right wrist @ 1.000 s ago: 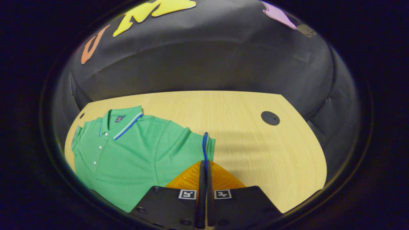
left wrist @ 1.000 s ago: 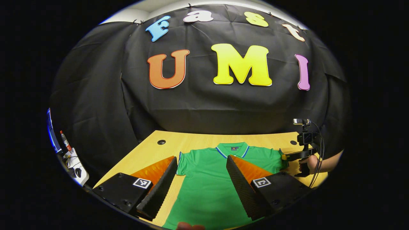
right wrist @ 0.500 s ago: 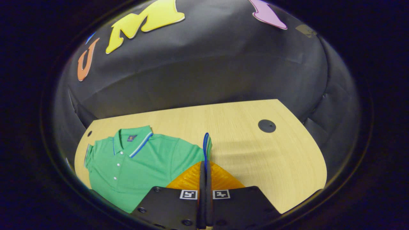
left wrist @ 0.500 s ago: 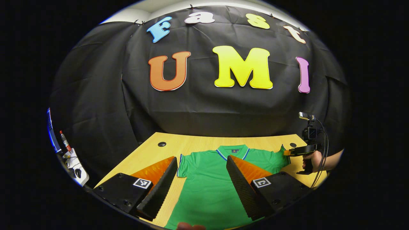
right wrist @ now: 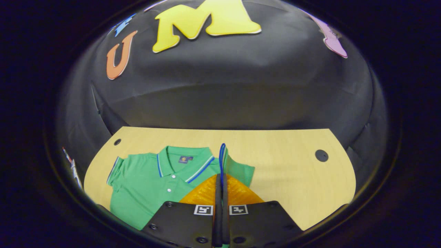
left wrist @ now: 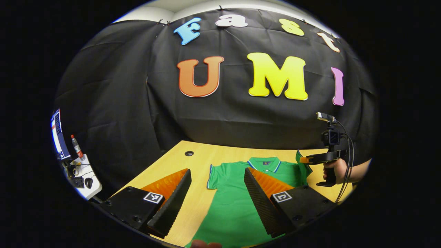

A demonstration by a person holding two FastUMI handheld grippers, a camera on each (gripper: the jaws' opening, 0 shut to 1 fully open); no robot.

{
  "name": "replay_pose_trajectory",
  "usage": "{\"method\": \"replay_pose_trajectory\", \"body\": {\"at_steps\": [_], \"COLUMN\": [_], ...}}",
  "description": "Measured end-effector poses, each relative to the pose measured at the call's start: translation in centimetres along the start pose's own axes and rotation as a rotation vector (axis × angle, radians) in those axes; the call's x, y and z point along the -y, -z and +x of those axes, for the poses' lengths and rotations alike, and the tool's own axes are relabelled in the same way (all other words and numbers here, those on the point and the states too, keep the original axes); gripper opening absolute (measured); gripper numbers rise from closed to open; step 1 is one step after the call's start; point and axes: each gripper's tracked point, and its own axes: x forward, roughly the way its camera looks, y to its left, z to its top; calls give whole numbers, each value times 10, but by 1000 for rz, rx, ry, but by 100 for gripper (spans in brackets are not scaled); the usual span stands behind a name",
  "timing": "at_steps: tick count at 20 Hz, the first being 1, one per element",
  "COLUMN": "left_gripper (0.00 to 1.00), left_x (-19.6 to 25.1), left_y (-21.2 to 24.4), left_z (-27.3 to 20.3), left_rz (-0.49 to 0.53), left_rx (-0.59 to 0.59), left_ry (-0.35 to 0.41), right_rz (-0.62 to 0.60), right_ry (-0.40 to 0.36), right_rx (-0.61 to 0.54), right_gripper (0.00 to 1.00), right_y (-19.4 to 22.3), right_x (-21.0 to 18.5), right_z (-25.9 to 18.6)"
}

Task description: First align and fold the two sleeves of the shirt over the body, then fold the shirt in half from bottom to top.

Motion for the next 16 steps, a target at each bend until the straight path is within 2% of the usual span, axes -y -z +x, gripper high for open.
{"method": "replay_pose_trajectory", "body": {"at_steps": [5, 6, 10, 11, 13, 14, 16], "left_gripper": [99, 99, 99, 99, 99, 99, 99], "left_x": [-29, -34, -42, -43, -41, -42, -43], "left_y": [3, 1, 1, 2, 3, 2, 4], "left_z": [-7, -8, -9, -8, -4, -2, 5], "left_rz": [-13, -15, -38, -43, -52, -54, -66], "left_rx": [-12, -5, 1, 3, -2, -1, -7], "left_ry": [-40, -43, -35, -28, -4, 8, 46], "right_rz": [-23, -24, -38, -51, -72, -86, -117], "right_ry": [-70, -81, -62, -51, -39, -32, -24], "right_rx": [-28, -14, 61, 74, 116, 134, 163], "right_gripper": [7, 18, 78, 86, 85, 90, 91], "right_y": [8, 5, -15, -18, -25, -27, -26], "right_x": [-47, -53, -54, -52, -51, -52, -55], "right_z": [13, 9, -16, -26, -50, -63, -93]}}
